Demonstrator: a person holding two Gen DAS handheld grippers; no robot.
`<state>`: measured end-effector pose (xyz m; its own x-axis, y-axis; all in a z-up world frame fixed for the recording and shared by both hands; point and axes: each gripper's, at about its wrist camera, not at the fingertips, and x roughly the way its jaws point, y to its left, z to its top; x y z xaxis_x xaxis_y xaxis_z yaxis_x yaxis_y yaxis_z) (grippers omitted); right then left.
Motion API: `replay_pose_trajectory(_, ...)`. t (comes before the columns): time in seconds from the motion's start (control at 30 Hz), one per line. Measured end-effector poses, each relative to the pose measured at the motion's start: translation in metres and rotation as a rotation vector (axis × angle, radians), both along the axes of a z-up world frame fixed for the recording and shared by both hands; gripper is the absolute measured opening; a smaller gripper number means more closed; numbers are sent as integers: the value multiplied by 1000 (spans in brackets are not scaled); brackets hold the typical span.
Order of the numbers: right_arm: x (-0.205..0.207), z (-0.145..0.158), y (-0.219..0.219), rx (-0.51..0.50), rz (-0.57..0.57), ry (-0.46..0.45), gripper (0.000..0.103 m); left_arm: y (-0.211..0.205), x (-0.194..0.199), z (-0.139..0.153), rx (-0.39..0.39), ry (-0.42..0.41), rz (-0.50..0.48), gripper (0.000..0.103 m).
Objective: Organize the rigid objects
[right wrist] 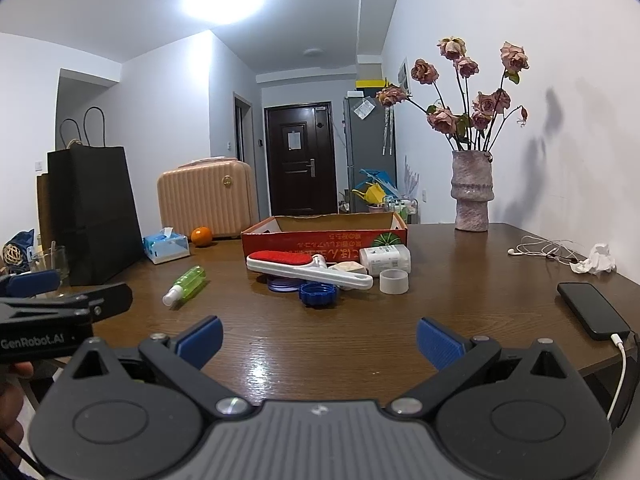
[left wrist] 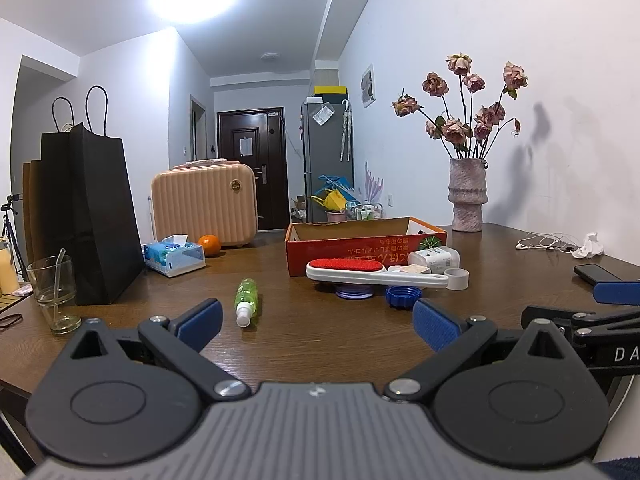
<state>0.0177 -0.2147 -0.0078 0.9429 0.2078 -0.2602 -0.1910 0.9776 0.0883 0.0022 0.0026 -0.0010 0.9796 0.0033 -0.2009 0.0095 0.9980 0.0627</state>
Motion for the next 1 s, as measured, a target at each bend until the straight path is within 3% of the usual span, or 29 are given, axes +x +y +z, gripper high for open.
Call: replay_pose_trajectory(1.0, 1, 0, -1, 13, -15, 9, 103, 3, 0, 0, -2, 7, 3, 103)
